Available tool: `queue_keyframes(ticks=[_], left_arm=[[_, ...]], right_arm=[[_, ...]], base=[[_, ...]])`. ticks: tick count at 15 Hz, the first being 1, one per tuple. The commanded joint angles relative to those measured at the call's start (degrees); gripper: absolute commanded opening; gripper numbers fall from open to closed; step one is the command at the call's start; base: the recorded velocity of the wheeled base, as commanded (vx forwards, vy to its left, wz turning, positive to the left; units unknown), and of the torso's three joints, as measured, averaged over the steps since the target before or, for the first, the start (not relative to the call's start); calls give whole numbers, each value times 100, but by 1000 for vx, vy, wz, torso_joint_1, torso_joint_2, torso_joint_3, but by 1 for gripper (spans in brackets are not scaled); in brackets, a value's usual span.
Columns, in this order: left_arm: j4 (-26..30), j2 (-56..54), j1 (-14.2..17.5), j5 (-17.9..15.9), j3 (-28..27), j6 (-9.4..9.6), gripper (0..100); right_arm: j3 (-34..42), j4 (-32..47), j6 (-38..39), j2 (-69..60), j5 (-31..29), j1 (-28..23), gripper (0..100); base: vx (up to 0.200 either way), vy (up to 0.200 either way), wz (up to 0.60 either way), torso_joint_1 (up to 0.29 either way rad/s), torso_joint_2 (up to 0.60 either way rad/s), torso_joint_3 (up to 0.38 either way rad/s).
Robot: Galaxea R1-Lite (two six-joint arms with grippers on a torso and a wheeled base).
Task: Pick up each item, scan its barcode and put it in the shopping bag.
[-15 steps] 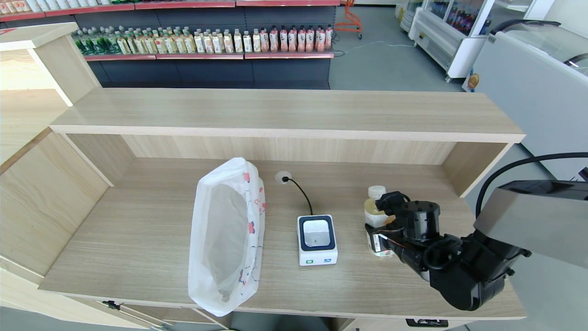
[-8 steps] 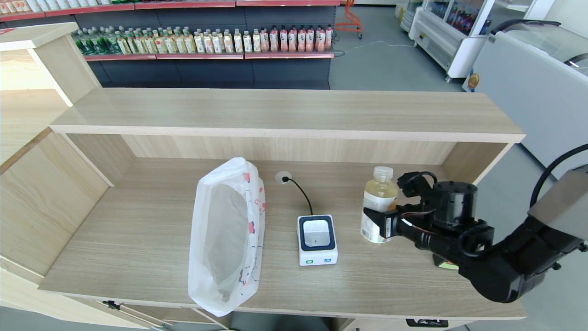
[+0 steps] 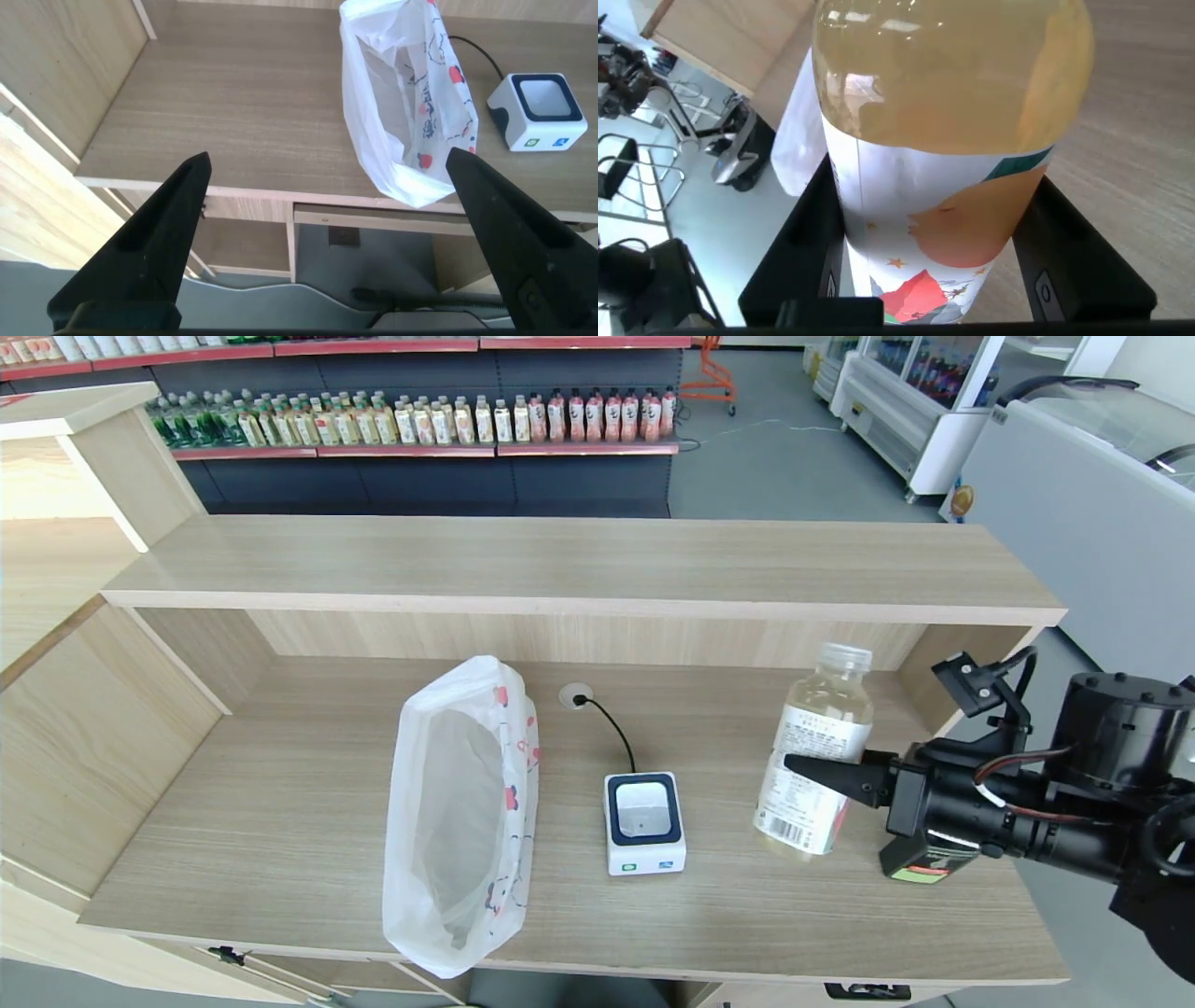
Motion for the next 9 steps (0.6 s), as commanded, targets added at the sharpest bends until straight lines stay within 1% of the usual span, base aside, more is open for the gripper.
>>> queue_keyframes(ticks=[1,6,9], left_arm=[[-1,-2,2,1,1,-1,100],[-1,-2,2,1,1,-1,100],[-1,-2,2,-8,1,-1,100]], right_arm=[[265,440,-4,-688,266,209,0],[371,431,14,-565,266,1062,0],[353,387,14,-460,275,1211,0]], base=[[0,0,0,0,0,0],[0,0,0,0,0,0],[0,0,0,0,0,0]])
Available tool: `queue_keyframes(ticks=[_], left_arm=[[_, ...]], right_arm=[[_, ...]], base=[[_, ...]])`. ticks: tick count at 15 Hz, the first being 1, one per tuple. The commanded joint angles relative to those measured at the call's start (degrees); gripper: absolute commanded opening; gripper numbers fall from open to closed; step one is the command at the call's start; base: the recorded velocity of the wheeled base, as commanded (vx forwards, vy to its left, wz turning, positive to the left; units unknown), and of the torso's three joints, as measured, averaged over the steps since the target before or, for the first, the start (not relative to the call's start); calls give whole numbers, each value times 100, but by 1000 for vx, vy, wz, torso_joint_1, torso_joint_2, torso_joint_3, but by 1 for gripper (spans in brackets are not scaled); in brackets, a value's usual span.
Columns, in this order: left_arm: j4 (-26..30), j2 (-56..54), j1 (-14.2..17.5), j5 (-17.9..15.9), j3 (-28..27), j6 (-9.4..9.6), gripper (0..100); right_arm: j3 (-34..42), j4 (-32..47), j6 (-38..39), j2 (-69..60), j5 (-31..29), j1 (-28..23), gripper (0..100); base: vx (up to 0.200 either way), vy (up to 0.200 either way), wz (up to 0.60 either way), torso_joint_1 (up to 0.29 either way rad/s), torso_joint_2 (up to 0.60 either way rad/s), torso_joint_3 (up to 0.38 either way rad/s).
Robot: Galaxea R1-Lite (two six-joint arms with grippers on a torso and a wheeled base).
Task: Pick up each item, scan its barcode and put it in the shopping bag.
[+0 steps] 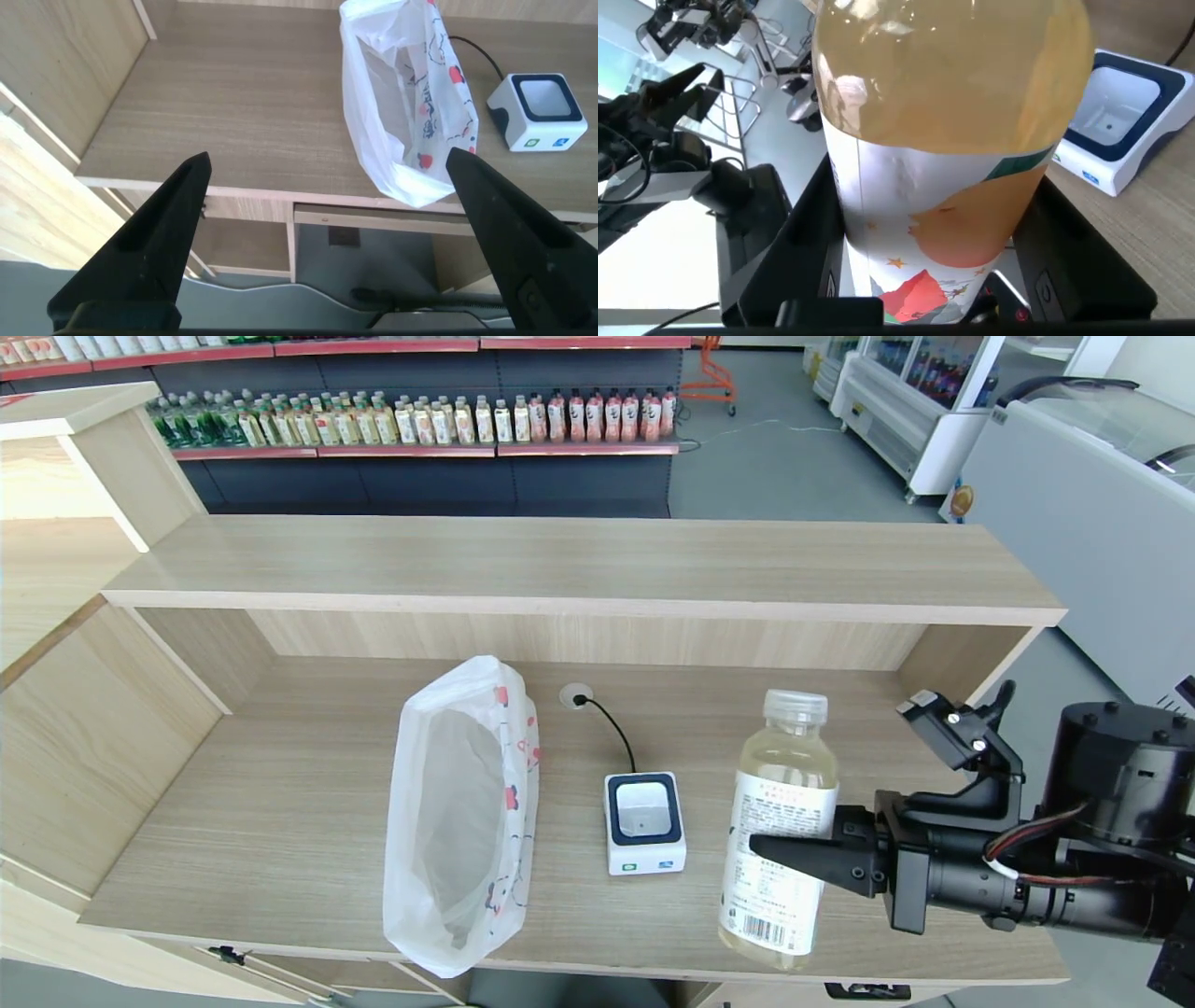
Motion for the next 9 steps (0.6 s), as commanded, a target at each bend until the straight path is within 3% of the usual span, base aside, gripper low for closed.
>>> queue_keyframes(ticks=[1,9], left_arm=[[1,-2,2,1,1,-4,100],[1,-2,2,1,1,-4,100]], right_arm=[[-14,-13,6,58,3,123,0],[4,-31,6,102,3,501,0]], base=[[0,0,0,0,0,0],[0,0,0,0,0,0]])
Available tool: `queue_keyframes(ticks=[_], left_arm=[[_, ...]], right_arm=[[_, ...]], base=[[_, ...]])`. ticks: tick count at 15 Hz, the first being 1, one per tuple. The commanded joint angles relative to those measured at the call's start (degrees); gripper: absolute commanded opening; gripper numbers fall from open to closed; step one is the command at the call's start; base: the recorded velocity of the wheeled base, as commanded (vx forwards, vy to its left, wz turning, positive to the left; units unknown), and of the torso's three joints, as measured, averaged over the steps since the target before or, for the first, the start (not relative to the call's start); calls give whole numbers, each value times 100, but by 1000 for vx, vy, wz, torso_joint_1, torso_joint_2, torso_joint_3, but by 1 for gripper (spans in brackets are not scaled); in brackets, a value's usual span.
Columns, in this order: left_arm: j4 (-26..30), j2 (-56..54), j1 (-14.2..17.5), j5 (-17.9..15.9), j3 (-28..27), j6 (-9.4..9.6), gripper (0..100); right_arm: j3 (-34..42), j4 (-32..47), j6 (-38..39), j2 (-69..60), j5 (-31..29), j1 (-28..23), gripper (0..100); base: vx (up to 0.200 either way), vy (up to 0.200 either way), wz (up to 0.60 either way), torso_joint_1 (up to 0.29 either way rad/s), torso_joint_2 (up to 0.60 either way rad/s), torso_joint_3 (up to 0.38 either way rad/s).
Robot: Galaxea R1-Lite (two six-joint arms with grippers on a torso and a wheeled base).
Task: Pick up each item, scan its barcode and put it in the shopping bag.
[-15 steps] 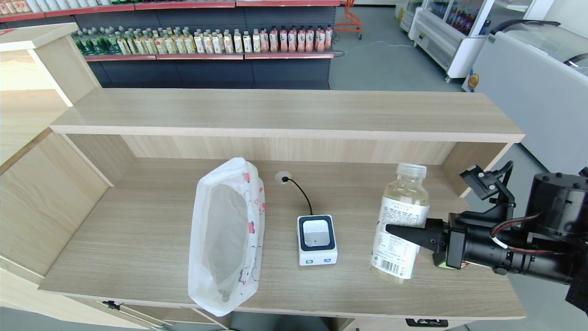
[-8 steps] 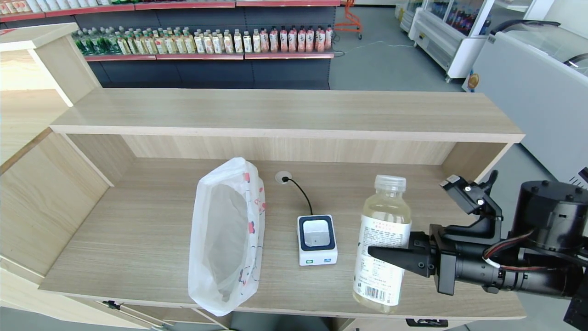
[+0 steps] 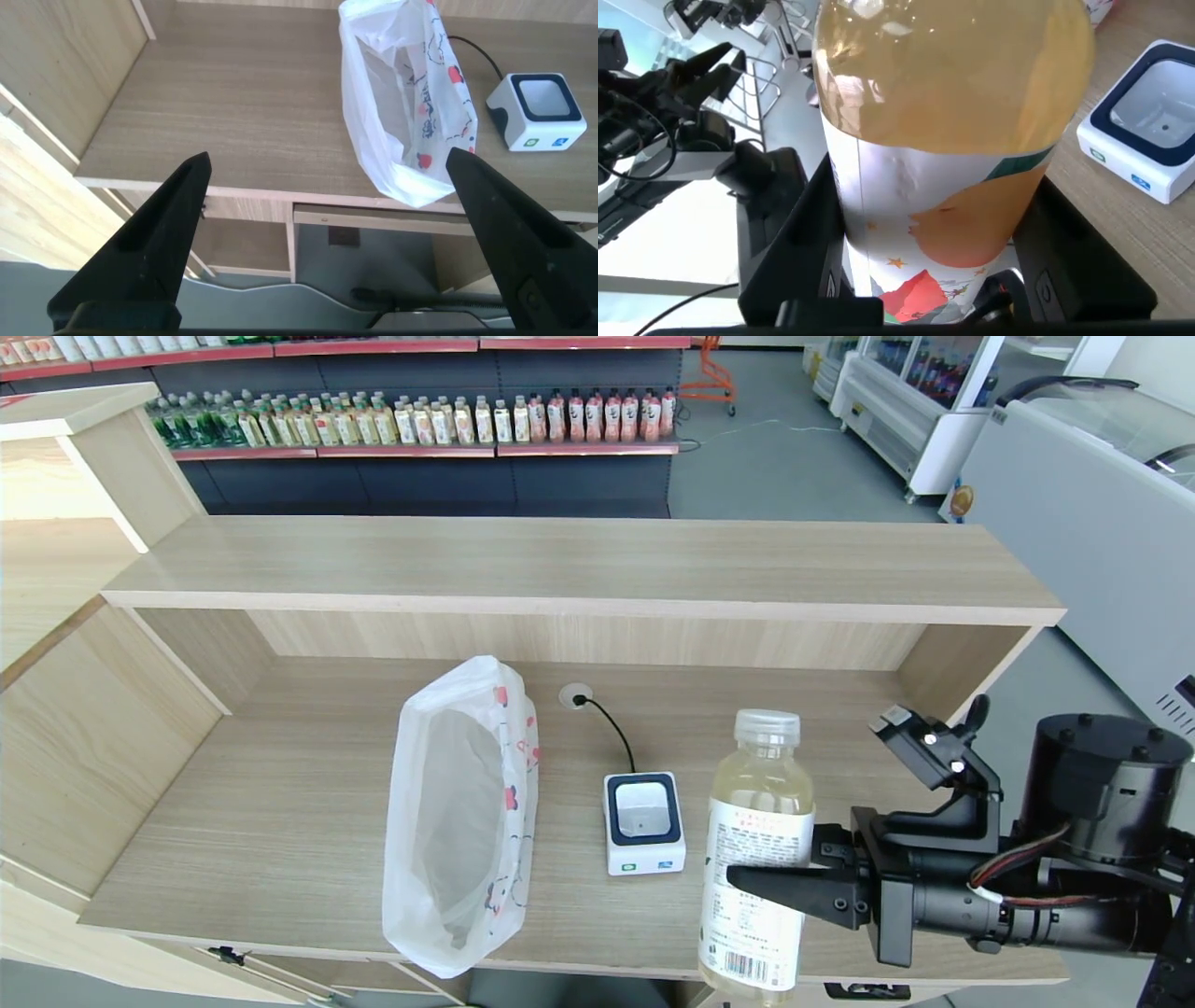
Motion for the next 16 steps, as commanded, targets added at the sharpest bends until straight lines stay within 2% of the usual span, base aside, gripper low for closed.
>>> queue_keyframes(ticks=[1,16], left_arm=[[-1,-2,4,2,1,-1,100],[-1,-2,4,2,1,-1,100]], right_arm=[[-10,-3,-9,45,3,52,0],[34,6,-378,133,-41,202,0]], base=[[0,0,0,0,0,0],[0,0,0,0,0,0]])
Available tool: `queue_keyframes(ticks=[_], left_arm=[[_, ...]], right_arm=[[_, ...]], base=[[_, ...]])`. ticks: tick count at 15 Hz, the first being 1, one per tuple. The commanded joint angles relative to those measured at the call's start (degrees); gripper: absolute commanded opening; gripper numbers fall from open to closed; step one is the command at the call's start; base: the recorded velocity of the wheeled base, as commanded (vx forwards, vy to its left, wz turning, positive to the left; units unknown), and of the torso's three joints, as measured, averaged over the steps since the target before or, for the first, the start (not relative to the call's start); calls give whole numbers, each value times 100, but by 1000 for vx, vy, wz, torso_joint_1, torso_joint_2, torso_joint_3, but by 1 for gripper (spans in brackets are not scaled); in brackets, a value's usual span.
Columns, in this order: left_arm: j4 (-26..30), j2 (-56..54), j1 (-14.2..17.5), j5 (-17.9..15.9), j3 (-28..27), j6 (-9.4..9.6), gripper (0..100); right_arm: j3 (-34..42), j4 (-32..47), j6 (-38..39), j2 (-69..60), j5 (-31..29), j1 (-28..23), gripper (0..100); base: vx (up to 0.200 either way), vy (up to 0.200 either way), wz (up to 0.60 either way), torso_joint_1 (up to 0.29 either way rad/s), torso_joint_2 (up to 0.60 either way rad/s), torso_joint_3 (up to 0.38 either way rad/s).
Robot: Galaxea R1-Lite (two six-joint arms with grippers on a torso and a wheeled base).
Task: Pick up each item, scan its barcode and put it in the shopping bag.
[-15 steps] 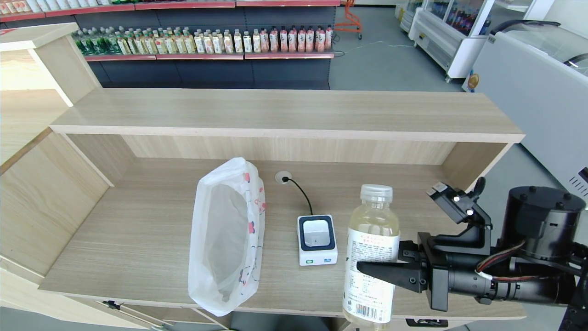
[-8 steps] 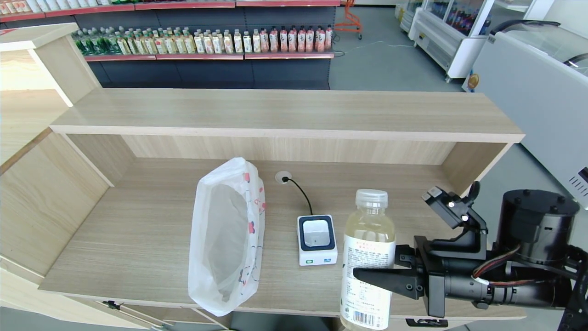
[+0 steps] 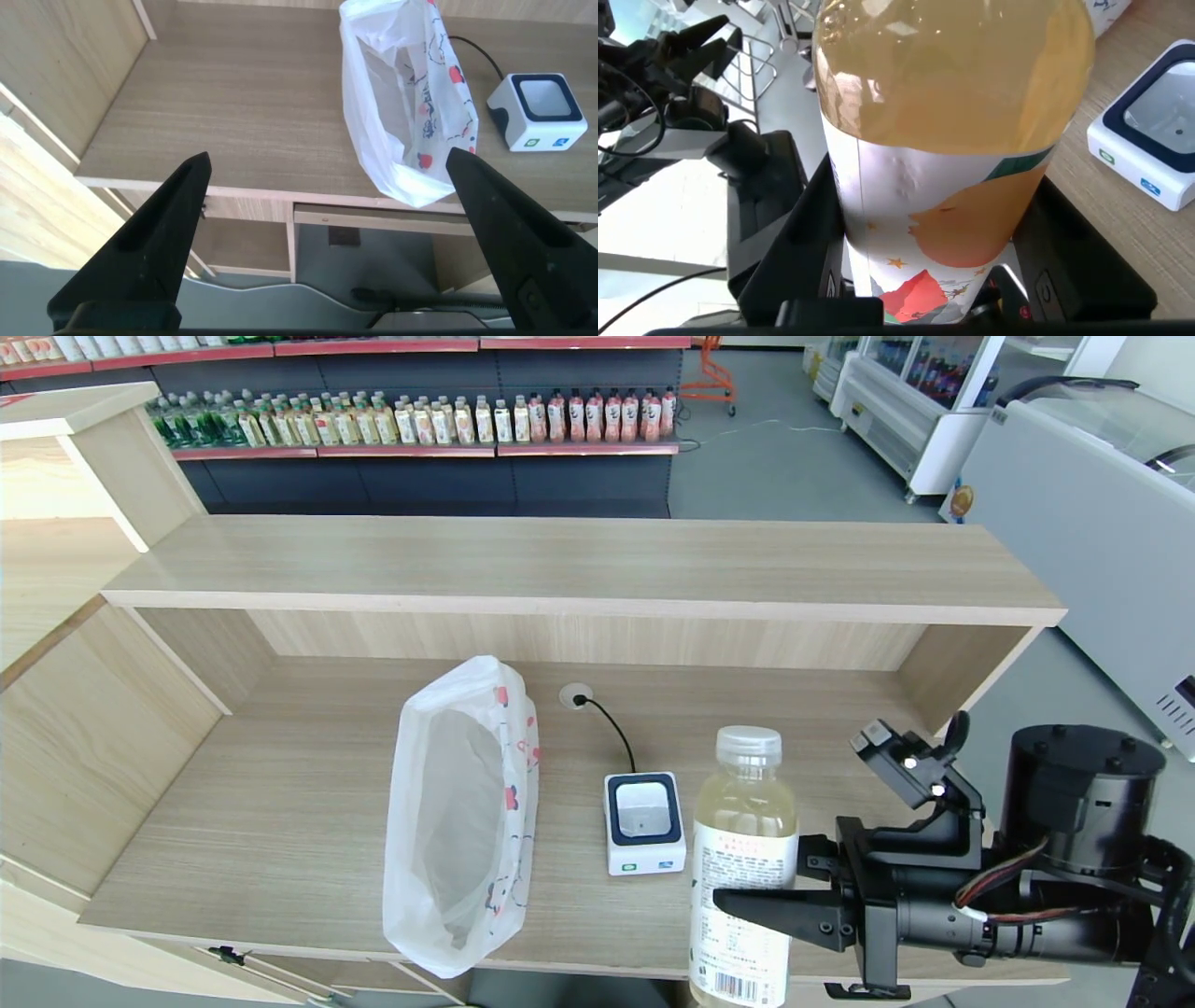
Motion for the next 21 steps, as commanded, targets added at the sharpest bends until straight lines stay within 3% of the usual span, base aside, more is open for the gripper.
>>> queue_keyframes(ticks=[1,5,7,8,10,11,12,17,21], left_arm=[[-1,-2,4,1,1,-4,100],[-1,-2,4,1,1,-4,100],[-1,-2,4,1,1,-4,100],[-1,-2,4,-8,1,-4,100],[-1,-2,4,1,1,-4,100],[-1,-2,4,-8,1,-4,100],[-1,-2,4,1,1,-4,100],[-1,-2,4,-8,1,-4,100],[-1,-2,4,-8,1,-4,100]], right_arm=[[10,5,0,-6,3,-7,0],[19,5,-150,-41,-32,-7,0],[54,22,-343,-129,-243,-51,0],[45,5,-581,-191,-665,-165,0],[63,-30,-1539,-191,-1720,-438,0],[80,-109,-1855,-208,-1922,-508,0],[256,-531,-2892,-226,-2221,-701,0],[766,-1129,-5494,-463,-2678,-816,0],[775,-1129,-6469,-744,-2810,-921,0]], base=[[0,0,0,0,0,0],[0,0,0,0,0,0],[0,0,0,0,0,0],[0,0,0,0,0,0],[0,0,0,0,0,0],[0,0,0,0,0,0],[0,0,0,0,0,0],[0,0,0,0,0,0],[0,0,0,0,0,0]])
